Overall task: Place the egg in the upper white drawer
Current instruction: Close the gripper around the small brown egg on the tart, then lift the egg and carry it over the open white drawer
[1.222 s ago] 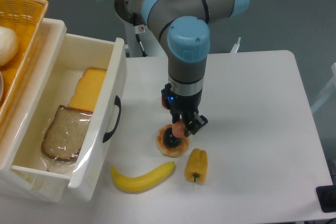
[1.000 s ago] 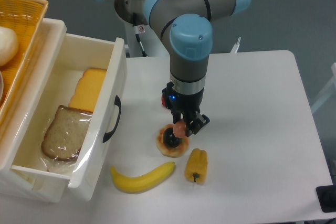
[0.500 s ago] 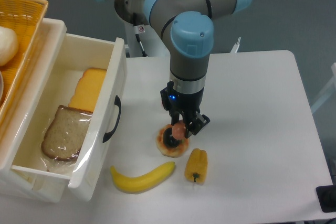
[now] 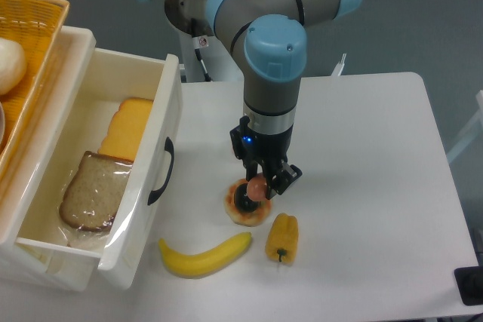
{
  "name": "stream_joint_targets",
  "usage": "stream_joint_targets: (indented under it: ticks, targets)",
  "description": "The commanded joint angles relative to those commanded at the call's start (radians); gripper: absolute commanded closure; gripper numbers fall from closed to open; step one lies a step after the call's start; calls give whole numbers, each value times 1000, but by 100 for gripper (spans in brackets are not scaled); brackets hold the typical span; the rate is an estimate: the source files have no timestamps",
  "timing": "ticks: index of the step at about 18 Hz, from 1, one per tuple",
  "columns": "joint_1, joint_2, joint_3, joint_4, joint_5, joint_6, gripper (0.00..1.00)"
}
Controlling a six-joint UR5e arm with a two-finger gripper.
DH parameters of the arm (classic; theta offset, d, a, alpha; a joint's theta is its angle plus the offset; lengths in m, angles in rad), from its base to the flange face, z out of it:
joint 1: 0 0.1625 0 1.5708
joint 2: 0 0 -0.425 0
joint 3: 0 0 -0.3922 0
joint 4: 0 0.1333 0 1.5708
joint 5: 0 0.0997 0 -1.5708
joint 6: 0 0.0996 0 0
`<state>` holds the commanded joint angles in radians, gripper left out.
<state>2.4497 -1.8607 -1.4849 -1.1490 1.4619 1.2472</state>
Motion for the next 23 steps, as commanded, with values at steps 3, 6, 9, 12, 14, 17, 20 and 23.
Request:
stream_joint_targets:
  ticks: [3,6,9,12,14,17,20,23]
  targets:
    - [3,0,0,-9,-26,-57,60]
    - [2,5,-3,-14,-40,-118,60]
    - [-3,50,-14,-21,-101,-211,60]
    - [0,87,-21,-25,-173,-298,60]
    - [-1,103,-21,-26,-193,-301,60]
    - [-5,133,-28,-26,-230,-330,60]
    - [-11,164,-23,-25,-288,-368,60]
    - [-49,186,-26,-26,-298,-368,60]
